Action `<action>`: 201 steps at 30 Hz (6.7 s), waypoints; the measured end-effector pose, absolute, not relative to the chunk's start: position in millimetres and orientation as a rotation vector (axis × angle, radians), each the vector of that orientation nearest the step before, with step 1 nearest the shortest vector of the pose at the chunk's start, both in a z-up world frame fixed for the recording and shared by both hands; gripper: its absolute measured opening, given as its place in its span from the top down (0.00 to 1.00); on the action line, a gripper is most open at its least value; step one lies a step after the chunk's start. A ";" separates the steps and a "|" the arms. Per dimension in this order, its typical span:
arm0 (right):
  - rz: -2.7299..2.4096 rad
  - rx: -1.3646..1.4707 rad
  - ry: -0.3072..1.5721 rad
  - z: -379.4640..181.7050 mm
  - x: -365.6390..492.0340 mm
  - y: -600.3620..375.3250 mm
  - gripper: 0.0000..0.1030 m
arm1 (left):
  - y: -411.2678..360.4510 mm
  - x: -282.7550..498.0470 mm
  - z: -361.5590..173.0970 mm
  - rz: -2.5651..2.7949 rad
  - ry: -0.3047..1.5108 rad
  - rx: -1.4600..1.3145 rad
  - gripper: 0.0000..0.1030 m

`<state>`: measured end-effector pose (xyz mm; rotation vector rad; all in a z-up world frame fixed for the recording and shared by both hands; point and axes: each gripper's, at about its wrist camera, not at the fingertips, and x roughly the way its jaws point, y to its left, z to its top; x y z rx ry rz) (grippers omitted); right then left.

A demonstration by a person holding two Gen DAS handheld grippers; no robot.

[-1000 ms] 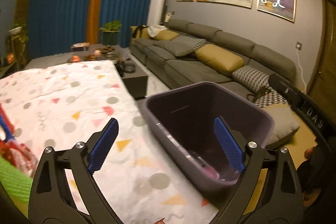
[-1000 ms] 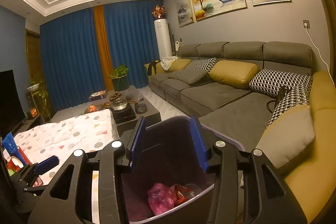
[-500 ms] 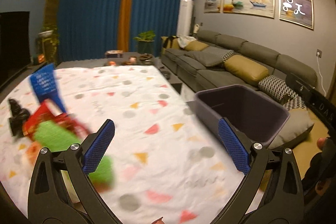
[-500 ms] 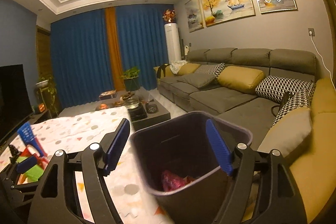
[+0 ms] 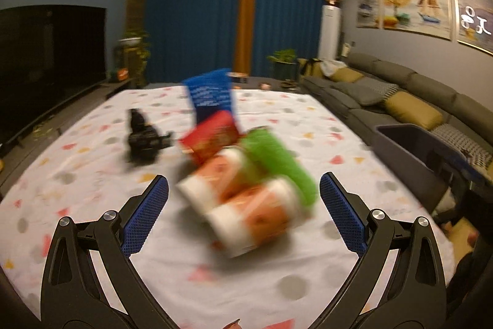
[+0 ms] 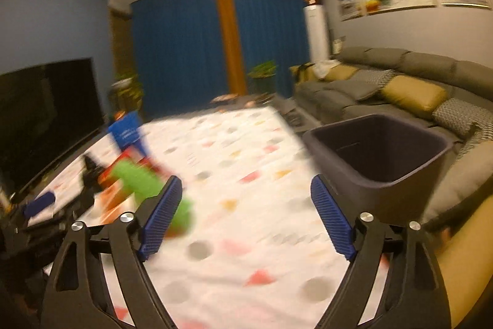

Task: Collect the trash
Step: 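Move both open tools back over the cups and foam nets on the table, then grasp the white-and-orange paper cup with the right tool and lift it, then hold the paper cup in the right tool while the left tool grasps the green foam net, then carry the paper cup and green foam net over the grey bin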

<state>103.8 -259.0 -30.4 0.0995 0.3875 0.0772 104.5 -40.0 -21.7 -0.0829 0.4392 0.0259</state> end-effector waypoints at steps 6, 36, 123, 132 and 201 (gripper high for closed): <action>0.195 0.048 0.428 -41.8 101.9 -201.2 0.06 | 10.0 80.7 -16.7 0.103 0.423 -0.133 0.06; 0.302 -0.127 0.688 -92.0 152.9 -108.6 0.05 | 76.4 67.3 -23.0 0.174 0.440 -0.225 0.06; 0.166 0.109 0.532 -54.5 102.1 -225.3 0.18 | -5.2 153.7 -92.8 -0.371 0.837 -0.316 0.64; 0.156 0.112 0.531 -53.8 101.8 -229.3 0.18 | -21.8 156.1 -96.5 -0.418 0.832 -0.306 0.96; -0.277 0.203 0.290 4.2 159.2 -449.3 0.18 | -334.7 261.1 -9.3 -0.823 0.616 -0.027 0.97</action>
